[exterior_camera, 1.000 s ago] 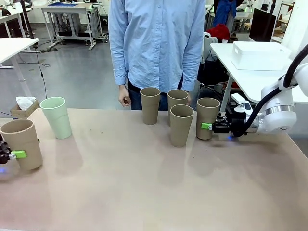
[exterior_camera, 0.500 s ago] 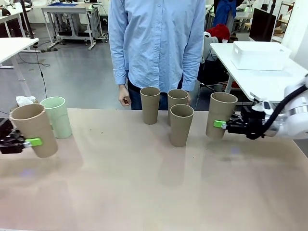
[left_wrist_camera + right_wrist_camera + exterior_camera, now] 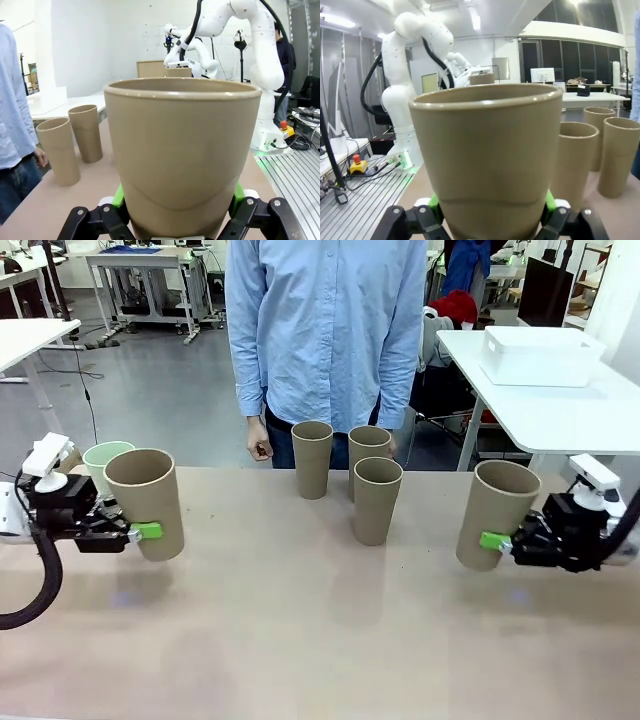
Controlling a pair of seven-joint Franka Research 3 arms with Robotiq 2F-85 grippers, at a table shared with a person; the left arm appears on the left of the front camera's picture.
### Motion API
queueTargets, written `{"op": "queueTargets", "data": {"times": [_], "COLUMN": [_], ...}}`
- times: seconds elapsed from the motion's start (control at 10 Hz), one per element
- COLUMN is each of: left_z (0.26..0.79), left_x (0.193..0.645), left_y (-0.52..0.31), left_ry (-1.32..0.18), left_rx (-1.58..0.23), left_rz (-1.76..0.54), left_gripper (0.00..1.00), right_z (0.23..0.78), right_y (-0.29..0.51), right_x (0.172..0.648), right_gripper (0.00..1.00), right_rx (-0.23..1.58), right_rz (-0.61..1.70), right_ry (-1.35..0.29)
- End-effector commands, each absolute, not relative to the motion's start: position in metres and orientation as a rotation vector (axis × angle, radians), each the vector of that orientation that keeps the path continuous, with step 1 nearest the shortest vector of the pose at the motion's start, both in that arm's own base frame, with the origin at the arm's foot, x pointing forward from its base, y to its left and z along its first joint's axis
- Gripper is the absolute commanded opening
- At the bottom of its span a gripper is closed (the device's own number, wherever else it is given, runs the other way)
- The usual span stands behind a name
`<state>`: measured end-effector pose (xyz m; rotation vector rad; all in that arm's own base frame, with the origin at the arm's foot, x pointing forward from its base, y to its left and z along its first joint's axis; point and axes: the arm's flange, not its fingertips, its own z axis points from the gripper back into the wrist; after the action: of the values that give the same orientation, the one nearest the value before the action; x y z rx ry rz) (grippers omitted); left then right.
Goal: Stack the cups and store them in the basket.
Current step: Pick up two Reusable plastic cups , one in each hand.
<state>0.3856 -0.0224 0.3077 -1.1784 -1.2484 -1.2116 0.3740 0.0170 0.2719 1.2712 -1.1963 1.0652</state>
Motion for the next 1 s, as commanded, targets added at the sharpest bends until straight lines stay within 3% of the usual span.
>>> {"op": "queueTargets", "data": {"times": [0.0,0.3,0.8,0.9], "left_z": [0.314,0.31,0.302,0.297], "left_x": [0.37,0.341,0.333,0.367], "left_y": [-0.044,-0.05,-0.053,-0.049], "left_ry": [-1.234,-1.233,-1.266,-1.211], "left_rx": [-1.188,-1.239,-1.297,-1.267], "left_rz": [-1.183,-1.216,-1.19,-1.202], "left_gripper": [0.86,0.86,0.86,0.86], "right_z": [0.273,0.276,0.283,0.285], "right_y": [0.013,0.01,0.013,0.009], "right_x": [0.353,0.337,0.334,0.359], "right_gripper": [0.84,0.84,0.84,0.84], "right_rx": [1.273,1.277,1.29,1.283], "right_rz": [1.122,1.147,1.208,1.123], "right_ry": [-1.23,-1.279,-1.245,-1.255]}}
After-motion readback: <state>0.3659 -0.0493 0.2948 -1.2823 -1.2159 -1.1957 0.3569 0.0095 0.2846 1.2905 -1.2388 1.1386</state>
